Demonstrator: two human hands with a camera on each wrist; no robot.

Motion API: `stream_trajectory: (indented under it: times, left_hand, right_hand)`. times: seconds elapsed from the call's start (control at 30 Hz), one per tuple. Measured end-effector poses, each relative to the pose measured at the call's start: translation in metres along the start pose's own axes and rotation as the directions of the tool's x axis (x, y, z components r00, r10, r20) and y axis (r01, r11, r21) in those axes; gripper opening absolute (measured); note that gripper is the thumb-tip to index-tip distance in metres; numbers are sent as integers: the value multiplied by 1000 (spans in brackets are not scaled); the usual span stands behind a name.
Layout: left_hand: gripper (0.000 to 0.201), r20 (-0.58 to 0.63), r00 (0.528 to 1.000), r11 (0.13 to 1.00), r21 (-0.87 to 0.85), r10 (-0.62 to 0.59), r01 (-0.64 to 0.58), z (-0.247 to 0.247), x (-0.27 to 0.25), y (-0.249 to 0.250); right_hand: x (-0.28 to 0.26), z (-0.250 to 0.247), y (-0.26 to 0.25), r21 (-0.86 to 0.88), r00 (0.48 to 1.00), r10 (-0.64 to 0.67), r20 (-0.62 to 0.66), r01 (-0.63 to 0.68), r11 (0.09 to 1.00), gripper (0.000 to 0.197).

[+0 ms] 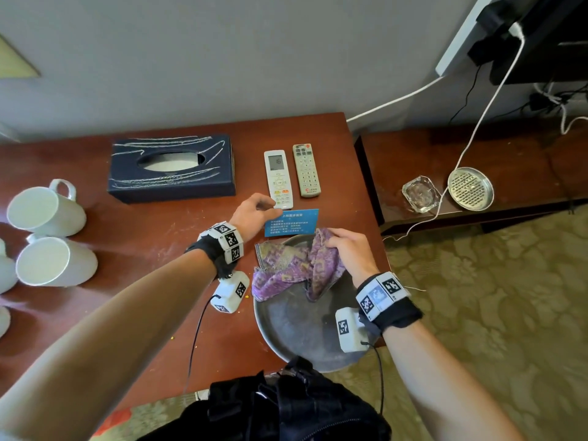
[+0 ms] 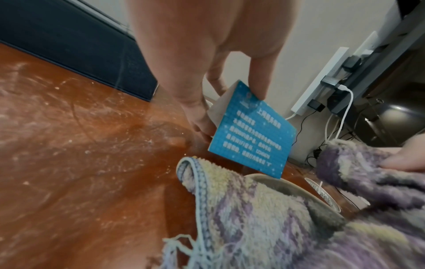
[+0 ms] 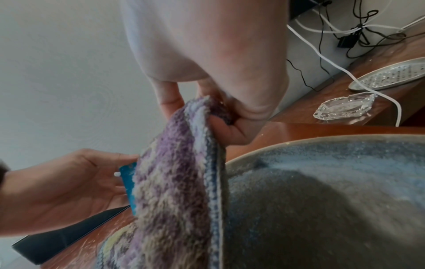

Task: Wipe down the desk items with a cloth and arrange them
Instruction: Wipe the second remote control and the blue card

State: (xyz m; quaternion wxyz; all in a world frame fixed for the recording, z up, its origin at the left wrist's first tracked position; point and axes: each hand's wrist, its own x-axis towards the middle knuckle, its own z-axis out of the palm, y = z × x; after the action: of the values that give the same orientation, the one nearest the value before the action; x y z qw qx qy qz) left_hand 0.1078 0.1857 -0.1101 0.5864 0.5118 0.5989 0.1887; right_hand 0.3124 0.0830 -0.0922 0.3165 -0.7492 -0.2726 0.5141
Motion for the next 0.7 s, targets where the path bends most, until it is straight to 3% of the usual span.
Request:
stream_trajectory:
  times: [0.23, 0.37, 0.5, 0.7]
  left_hand:
    - [26, -87, 996, 999, -42, -5, 1, 3, 8, -2]
    - [32, -115, 993, 998, 61, 14, -7, -2, 5, -4]
    - [38, -136, 991, 985, 170, 10, 13, -9, -2, -8]
    - [40, -124, 991, 989, 144, 48, -30, -32, -30, -10]
  right_hand:
    - [3, -5, -3, 26, 999, 5, -37, -4, 1000, 46]
    - [0, -2, -7, 23, 1000, 5, -24, -5, 1000, 48]
    - [-8, 6, -11, 24, 1000, -24, 5, 24, 999, 43]
    - [-30, 24, -29, 43, 994, -106, 33, 105, 994, 32]
